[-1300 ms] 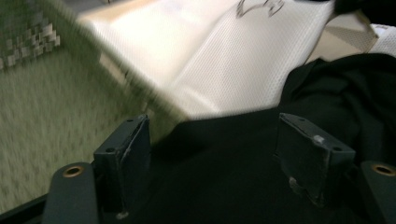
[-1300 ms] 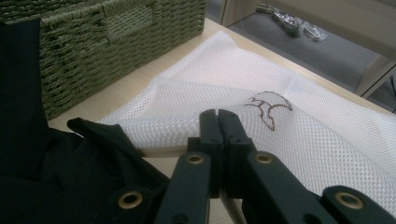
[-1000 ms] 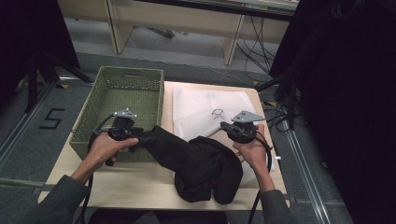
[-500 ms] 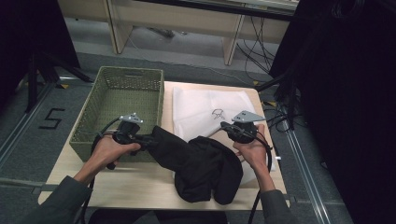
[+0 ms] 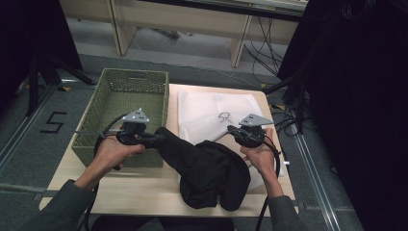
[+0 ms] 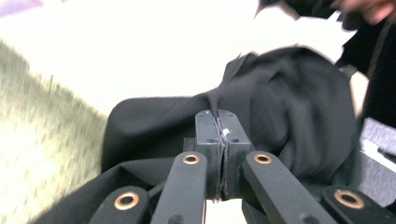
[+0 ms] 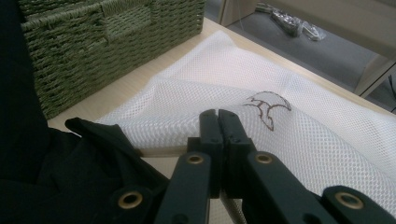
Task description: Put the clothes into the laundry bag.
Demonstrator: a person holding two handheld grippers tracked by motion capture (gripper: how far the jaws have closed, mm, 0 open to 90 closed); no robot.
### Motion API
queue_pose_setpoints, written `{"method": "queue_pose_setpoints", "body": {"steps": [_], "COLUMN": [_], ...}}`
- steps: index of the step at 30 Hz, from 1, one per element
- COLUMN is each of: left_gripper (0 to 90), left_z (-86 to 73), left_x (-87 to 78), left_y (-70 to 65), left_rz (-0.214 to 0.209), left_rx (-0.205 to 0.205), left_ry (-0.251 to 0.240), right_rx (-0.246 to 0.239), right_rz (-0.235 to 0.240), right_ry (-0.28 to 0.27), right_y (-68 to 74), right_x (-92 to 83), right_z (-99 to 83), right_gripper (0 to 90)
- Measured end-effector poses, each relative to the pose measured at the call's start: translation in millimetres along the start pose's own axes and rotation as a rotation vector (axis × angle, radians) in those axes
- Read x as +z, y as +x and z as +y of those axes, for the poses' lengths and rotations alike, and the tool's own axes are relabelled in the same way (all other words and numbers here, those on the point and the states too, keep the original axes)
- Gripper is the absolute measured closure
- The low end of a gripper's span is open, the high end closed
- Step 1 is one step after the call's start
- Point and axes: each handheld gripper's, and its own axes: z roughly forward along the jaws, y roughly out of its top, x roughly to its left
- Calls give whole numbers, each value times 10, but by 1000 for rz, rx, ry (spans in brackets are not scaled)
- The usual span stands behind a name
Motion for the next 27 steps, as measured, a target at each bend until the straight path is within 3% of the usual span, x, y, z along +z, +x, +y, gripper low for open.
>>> {"method": "queue_pose_setpoints", "body": {"steps": [3, 6, 9, 10, 11, 13, 17, 18, 19, 20, 21, 22, 24, 25, 27], "left_gripper": [882, 881, 881, 881, 881, 880, 879, 877, 873, 869, 857, 844, 809, 773, 653], "left_z": [246, 461, 599, 621, 629, 573, 302, 208, 131, 60, 11, -77, -154, -164, -126], "left_x": [56, 244, 432, 483, 549, 714, 1127, 1263, 1367, 1458, 1529, 1627, 1709, 1719, 1650], "left_y": [-293, -634, -873, -925, -989, -1071, -1145, -1173, -1195, -1209, -1209, -1211, -1203, -1205, -1226], "left_rz": [-45, -129, -202, -223, -230, -255, -294, -301, -301, -279, -279, -302, -308, -318, -352], "left_rx": [58, 120, 148, 150, 147, 155, 107, 116, 126, 137, 145, 122, 108, 101, 104], "left_ry": [-43, -62, -68, -68, -67, -42, 22, 61, 91, 121, 135, 167, 192, 182, 173], "right_rx": [0, 6, 12, 38, 29, 29, 27, 41, 26, 45, 33, 13, 39, 21, 20], "right_rz": [-3, 2, 2, 8, 4, 4, 11, 2, 10, 11, 5, 6, 5, 1, 6], "right_ry": [-6, -8, -14, -7, -26, -35, -15, -29, -20, -15, -24, -20, -21, -28, -21], "right_y": [1, -4, -13, 1, -13, -38, -50, -26, -39, -16, -25, -42, -18, -36, -41], "right_x": [3, -1, -12, -26, -16, -26, -35, -20, -26, -28, -23, -29, -20, -15, -19], "right_z": [0, 0, -2, -4, -8, -13, -16, -22, -13, -12, -10, -8, -18, -18, -21], "right_gripper": [900, 900, 900, 900, 900, 900, 900, 900, 900, 900, 900, 900, 900, 900, 900]}}
